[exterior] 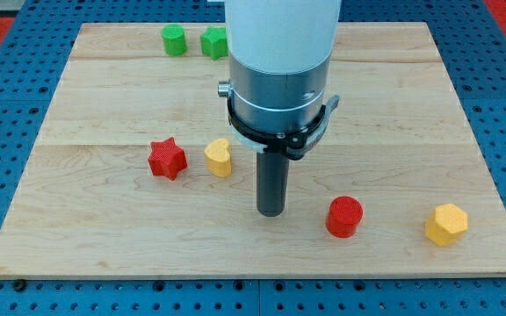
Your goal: Push the red circle into the yellow hexagon
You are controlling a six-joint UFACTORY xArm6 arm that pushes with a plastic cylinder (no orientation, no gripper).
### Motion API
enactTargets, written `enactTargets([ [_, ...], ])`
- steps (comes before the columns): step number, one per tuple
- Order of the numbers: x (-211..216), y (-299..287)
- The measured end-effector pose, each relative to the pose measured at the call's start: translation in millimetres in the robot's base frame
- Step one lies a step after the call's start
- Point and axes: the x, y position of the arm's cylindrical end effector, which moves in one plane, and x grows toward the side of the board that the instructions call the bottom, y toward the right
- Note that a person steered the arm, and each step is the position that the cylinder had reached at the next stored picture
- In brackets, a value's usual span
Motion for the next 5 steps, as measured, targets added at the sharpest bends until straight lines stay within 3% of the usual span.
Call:
enactTargets([
  [2,-8,41],
  [5,27,57],
])
